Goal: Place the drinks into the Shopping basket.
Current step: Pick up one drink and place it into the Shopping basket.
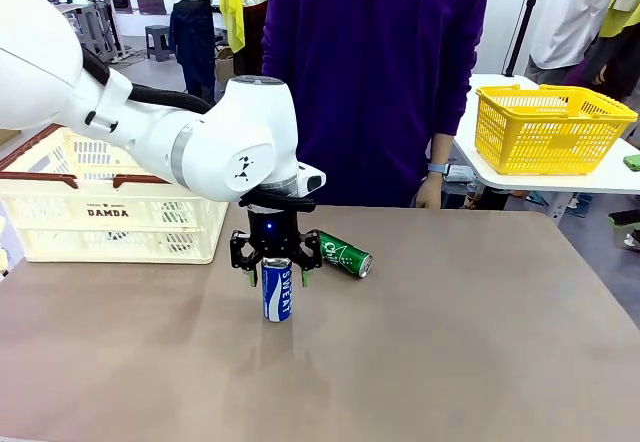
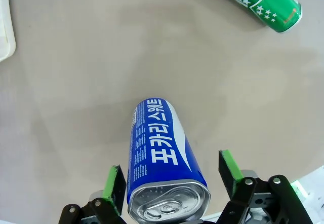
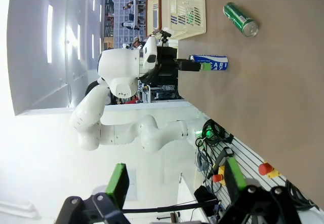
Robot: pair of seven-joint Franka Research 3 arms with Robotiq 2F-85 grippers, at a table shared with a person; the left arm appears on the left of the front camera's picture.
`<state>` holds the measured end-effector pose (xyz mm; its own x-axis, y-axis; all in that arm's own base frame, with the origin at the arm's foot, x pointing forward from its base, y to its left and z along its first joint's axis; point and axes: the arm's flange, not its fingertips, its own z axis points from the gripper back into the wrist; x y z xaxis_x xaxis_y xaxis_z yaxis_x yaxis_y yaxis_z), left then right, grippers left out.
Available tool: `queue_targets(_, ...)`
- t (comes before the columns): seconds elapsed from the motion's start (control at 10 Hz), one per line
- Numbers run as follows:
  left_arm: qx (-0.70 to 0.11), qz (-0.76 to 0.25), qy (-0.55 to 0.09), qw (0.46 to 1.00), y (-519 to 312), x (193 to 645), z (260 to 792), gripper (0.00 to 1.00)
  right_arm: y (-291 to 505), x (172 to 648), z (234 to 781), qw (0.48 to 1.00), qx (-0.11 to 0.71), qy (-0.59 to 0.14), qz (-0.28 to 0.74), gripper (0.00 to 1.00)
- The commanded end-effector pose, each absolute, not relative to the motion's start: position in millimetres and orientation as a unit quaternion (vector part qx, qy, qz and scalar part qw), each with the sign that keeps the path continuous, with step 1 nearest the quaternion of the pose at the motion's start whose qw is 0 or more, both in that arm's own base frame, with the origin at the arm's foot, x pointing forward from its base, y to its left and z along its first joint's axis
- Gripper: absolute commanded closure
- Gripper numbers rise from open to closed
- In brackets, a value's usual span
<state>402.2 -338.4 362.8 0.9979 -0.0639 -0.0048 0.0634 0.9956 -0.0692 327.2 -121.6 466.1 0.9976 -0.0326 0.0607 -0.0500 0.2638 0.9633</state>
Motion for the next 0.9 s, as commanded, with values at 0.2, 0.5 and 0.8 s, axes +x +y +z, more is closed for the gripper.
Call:
queue_targets(0.2, -0.018, -0.025, -0.009, 0.999, -343.4, 406.3, 366.6, 1.0, -122.3, 326.3, 469.7, 0.794, 0.607, -0.03, 0.003, 0.0)
queue_targets(0.5, -0.019, -0.029, -0.009, 0.999, -342.8, 404.7, 369.1, 1.0, -122.3, 326.3, 469.7, 0.794, 0.607, -0.03, 0.003, 0.0)
queue_targets(0.8, -0.042, -0.038, -0.036, 0.998, -317.6, 411.1, 433.9, 1.0, -122.3, 326.3, 469.7, 0.794, 0.607, -0.03, 0.003, 0.0)
